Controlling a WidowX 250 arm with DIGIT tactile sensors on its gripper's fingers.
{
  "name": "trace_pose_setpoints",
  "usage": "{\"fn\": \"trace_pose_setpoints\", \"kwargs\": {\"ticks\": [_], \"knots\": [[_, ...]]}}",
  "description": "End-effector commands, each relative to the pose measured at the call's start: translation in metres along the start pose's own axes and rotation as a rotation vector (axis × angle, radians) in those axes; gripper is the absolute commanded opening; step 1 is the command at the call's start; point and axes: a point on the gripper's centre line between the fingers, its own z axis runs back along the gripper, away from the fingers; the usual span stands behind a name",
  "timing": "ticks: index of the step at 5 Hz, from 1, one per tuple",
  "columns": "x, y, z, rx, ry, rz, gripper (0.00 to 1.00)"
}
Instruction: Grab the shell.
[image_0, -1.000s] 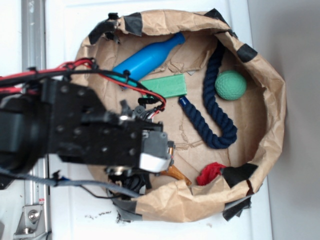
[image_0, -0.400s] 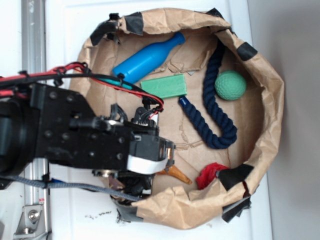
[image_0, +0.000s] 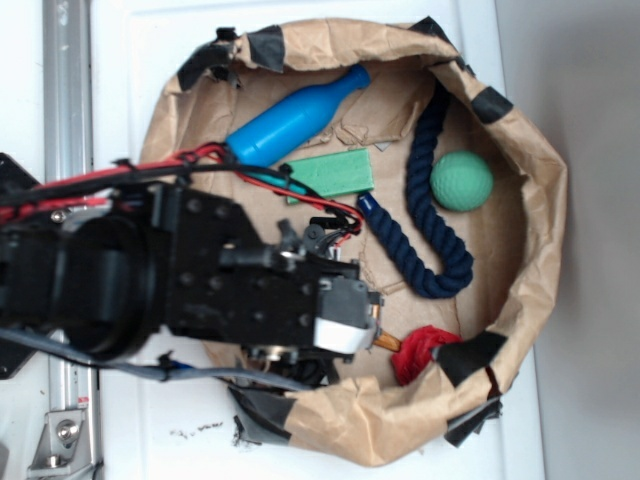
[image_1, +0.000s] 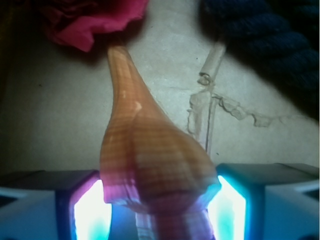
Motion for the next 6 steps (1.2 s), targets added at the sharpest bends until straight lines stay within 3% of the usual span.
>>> {"fn": "trace_pose_setpoints", "kwargs": {"ticks": [1,2,3,4,6], "knots": [[0.027,0.035,0.051,0.034,-0.016,0.149,0.0],[0.037,0.07,0.102,0.093,-0.057,0.38,0.0],[0.033,0.08,0.126,0.135,-0.079,0.468,0.0],[-0.007,0.07,0.151,0.142,-0.071,0.44,0.0],[-0.05,0.036,0.157,0.184,-0.084,0.444,0.0]]}}
